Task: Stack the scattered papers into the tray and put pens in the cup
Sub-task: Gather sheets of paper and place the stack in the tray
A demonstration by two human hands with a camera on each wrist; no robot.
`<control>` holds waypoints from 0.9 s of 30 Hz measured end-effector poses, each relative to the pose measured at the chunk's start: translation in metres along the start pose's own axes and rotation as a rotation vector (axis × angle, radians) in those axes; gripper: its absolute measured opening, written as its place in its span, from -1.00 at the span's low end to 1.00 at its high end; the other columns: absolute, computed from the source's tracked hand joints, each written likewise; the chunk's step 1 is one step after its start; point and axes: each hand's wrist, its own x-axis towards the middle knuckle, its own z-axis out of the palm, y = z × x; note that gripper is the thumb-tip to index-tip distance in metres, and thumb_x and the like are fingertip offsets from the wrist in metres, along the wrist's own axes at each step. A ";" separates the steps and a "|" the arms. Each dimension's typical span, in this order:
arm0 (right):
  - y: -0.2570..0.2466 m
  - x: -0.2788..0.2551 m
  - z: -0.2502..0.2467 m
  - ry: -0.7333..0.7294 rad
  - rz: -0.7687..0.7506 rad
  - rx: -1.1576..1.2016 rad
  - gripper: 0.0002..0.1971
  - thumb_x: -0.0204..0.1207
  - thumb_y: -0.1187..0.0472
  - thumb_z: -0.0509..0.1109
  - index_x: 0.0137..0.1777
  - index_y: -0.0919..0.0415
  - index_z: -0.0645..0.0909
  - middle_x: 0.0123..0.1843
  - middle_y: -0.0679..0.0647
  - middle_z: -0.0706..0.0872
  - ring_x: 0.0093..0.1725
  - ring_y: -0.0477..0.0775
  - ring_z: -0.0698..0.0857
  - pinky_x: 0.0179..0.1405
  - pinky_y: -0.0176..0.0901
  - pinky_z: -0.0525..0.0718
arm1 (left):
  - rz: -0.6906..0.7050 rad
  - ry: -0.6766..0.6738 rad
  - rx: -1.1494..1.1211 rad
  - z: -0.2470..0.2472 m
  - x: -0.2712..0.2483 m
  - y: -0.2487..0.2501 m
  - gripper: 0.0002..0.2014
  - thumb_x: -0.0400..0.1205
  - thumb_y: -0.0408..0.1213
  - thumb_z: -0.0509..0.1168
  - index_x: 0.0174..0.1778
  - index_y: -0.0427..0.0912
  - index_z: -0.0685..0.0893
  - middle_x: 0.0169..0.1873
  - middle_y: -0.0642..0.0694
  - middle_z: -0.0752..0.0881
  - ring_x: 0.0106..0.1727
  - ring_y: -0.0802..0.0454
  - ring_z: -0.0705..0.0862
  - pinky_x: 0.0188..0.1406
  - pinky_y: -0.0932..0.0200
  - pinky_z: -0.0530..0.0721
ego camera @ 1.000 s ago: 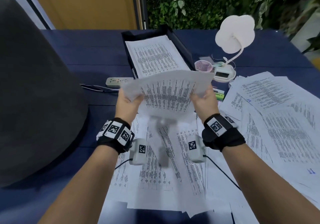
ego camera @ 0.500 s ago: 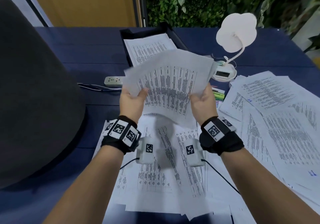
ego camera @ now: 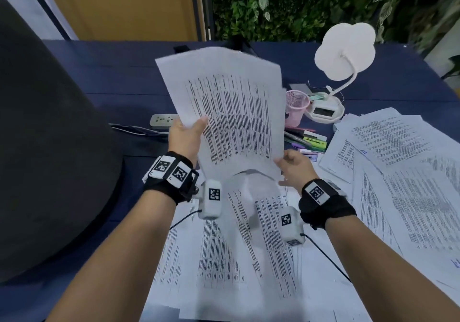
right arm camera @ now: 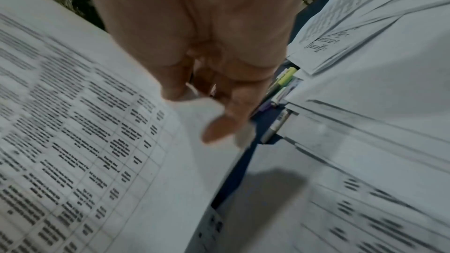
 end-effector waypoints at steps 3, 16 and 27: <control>-0.016 0.014 -0.004 0.089 -0.027 0.066 -0.86 0.65 0.25 0.25 -0.17 0.17 0.49 -0.30 0.02 0.50 -0.35 0.03 0.52 -0.44 -0.03 0.73 | 0.084 0.061 0.119 0.003 0.018 0.008 -0.55 0.54 -0.31 0.42 0.25 -0.05 0.36 0.05 -0.09 0.71 0.01 0.01 0.73 0.10 0.06 0.73; -0.092 0.101 0.003 0.050 -0.193 -0.026 -0.68 0.51 0.50 0.20 0.14 0.14 0.56 -0.04 0.13 0.73 -0.25 0.10 0.68 -0.36 -0.10 0.66 | 0.301 -0.190 0.785 0.007 0.051 -0.005 -0.44 0.61 -0.44 0.30 0.55 -0.24 0.34 0.52 -0.17 0.37 0.54 -0.07 0.33 0.56 0.16 0.21; -0.099 0.126 0.005 0.268 -0.298 -0.360 -0.69 0.48 0.41 0.32 0.19 0.18 0.64 -0.07 0.00 0.64 -0.11 -0.06 0.58 -0.30 -0.57 0.41 | 0.461 -0.181 1.716 0.021 0.074 0.000 -0.46 0.61 0.18 0.16 0.46 0.00 0.45 0.67 -0.19 -0.02 0.66 -0.24 -0.21 0.46 -0.50 -0.32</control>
